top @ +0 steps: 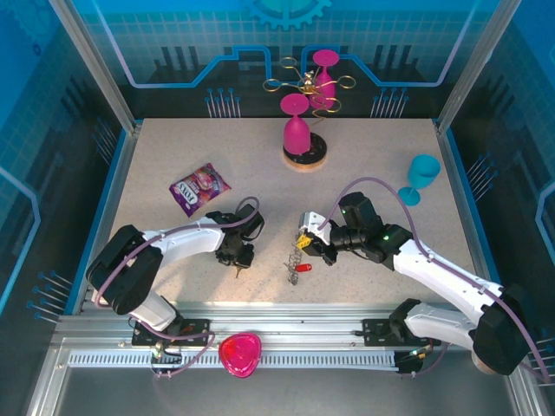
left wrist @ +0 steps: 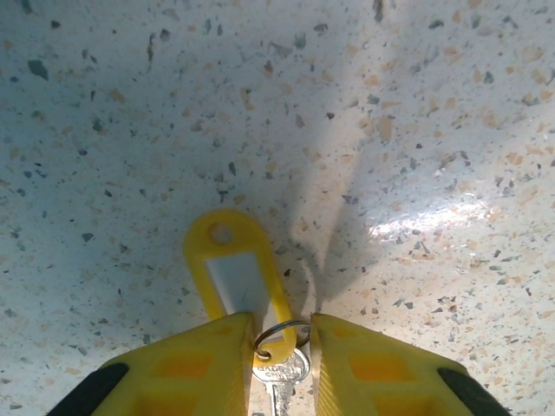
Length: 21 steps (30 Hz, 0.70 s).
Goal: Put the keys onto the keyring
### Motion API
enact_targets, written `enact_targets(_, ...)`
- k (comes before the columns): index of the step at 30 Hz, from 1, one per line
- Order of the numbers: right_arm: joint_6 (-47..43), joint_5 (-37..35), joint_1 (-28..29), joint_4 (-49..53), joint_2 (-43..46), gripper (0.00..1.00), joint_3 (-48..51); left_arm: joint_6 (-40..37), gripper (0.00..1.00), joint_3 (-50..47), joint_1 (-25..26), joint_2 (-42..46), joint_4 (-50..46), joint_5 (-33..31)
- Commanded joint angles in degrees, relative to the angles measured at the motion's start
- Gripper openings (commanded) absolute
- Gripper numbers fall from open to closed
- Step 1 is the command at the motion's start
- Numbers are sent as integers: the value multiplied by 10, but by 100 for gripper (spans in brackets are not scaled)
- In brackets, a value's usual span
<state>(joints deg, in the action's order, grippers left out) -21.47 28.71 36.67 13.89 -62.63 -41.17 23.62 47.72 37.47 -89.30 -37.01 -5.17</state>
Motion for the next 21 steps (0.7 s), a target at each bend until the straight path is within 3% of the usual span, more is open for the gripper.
enact_targets(1, -9, 13, -2, 2, 5, 0, -23, -2, 23, -8, 6, 4, -5, 0)
enact_targets(5, -10, 13, -3, 0, 4, 0, -23, -1, 22, -10, 5, 2, -4, 0)
enact_targets(14, -11, 13, -3, 2, 6, 0, -24, 0, 0, -5, 7, 29, -2, 1)
enact_targets(21, -11, 13, -3, 3, 7, 0, -25, 15, 0, 5, 6, 69, -3, -31)
